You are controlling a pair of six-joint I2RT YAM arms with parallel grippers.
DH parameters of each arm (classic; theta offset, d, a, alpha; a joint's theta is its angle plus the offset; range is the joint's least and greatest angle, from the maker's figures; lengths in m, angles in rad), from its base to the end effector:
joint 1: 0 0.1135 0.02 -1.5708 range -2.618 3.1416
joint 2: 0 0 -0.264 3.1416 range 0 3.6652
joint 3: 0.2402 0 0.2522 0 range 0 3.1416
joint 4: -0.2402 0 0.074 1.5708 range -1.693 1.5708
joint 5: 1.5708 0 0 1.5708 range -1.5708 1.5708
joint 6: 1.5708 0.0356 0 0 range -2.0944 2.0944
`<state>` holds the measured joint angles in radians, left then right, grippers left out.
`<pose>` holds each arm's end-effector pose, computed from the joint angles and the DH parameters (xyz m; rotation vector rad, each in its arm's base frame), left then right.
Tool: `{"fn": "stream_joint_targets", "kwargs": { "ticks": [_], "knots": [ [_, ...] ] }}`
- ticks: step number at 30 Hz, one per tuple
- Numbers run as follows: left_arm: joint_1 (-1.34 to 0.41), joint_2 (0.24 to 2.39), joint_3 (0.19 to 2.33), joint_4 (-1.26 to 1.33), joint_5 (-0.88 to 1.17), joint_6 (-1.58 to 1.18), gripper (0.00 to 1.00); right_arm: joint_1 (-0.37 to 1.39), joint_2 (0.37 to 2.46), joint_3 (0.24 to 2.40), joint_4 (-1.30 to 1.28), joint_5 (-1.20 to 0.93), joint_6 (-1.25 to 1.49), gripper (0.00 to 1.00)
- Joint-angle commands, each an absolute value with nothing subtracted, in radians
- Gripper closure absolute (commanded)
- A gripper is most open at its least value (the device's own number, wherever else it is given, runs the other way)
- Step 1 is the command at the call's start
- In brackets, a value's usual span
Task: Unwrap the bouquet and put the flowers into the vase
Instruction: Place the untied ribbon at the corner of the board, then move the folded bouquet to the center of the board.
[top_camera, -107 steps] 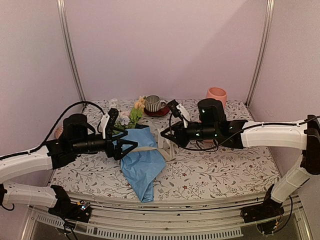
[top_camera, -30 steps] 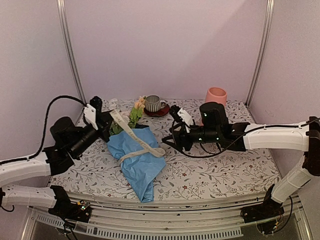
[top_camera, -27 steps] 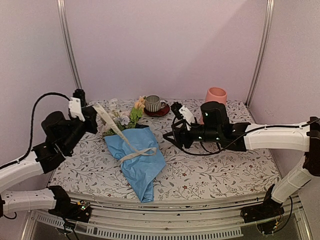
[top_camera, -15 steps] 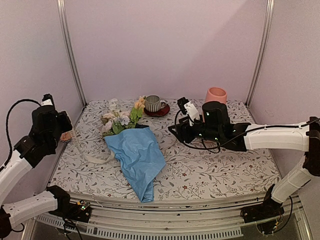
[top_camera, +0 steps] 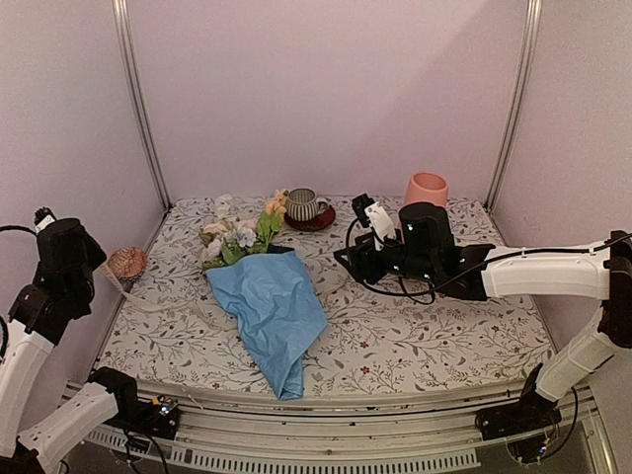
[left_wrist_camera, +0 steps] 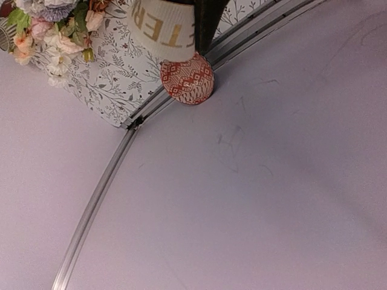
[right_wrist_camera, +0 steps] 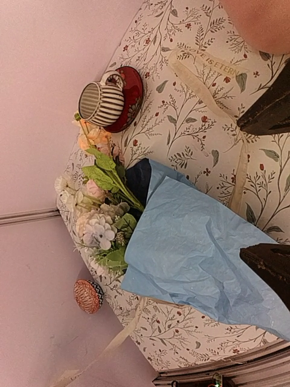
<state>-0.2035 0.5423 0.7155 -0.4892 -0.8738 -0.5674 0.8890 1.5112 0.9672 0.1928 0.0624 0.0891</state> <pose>0.1200 0.0031 0.3210 -0.8663 1.5544 0.2698 0.2209 0.2686 0.2639 -0.7263 1.8282 0.5913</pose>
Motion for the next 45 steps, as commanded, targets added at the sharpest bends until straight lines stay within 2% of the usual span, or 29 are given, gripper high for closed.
{"fn": "stream_joint_targets", "kwargs": {
  "ticks": [1,4,6,7,11,12,22,28,32,36,40,42,45],
  "knots": [
    [-0.15,0.556,0.712,-0.514,-0.89,-0.566,1.0,0.884,1.503,0.982,0.209,0.074,0.079,0.38],
    [-0.122,0.565,0.663,-0.466,-0.832,-0.545,1.0,0.885,1.514,0.991,0.21,0.07,0.073,0.38],
    [-0.096,0.58,0.631,-0.464,-0.765,-0.561,0.95,0.884,1.518,0.997,0.21,0.068,0.074,0.38],
    [-0.08,0.587,0.62,-0.468,-0.731,-0.572,0.83,0.884,1.519,0.997,0.21,0.066,0.074,0.38],
    [-0.011,0.608,0.605,-0.472,-0.587,-0.597,0.08,0.885,1.516,0.992,0.211,0.063,0.076,0.39],
    [0.004,0.61,0.605,-0.477,-0.565,-0.607,0.03,0.885,1.515,0.99,0.211,0.064,0.075,0.39],
    [0.112,0.694,0.702,-0.57,-0.331,-0.639,0.02,0.881,1.517,0.979,0.213,0.066,0.069,0.39],
    [0.123,0.768,0.759,-0.678,-0.377,-0.712,0.02,0.876,1.54,0.978,0.211,0.057,0.068,0.39],
    [0.123,0.893,0.871,-0.826,-0.439,-0.783,0.04,0.865,1.609,1.034,0.138,0.045,0.092,0.39],
    [0.123,1.008,1.012,-0.94,-0.571,-0.794,0.05,0.841,1.73,1.117,0.049,-0.08,0.142,0.4],
    [0.123,1.024,1.112,-0.939,-0.592,-0.712,0.02,0.838,1.786,1.147,0.027,-0.163,0.185,0.41],
    [0.121,1.002,1.118,-0.884,-0.472,-0.617,0.02,0.837,1.788,1.137,0.041,-0.179,0.21,0.41],
    [0.12,0.903,1.008,-0.688,-0.027,-0.456,0.02,0.833,1.805,1.132,0.044,-0.189,0.248,0.4]
  ]
}}
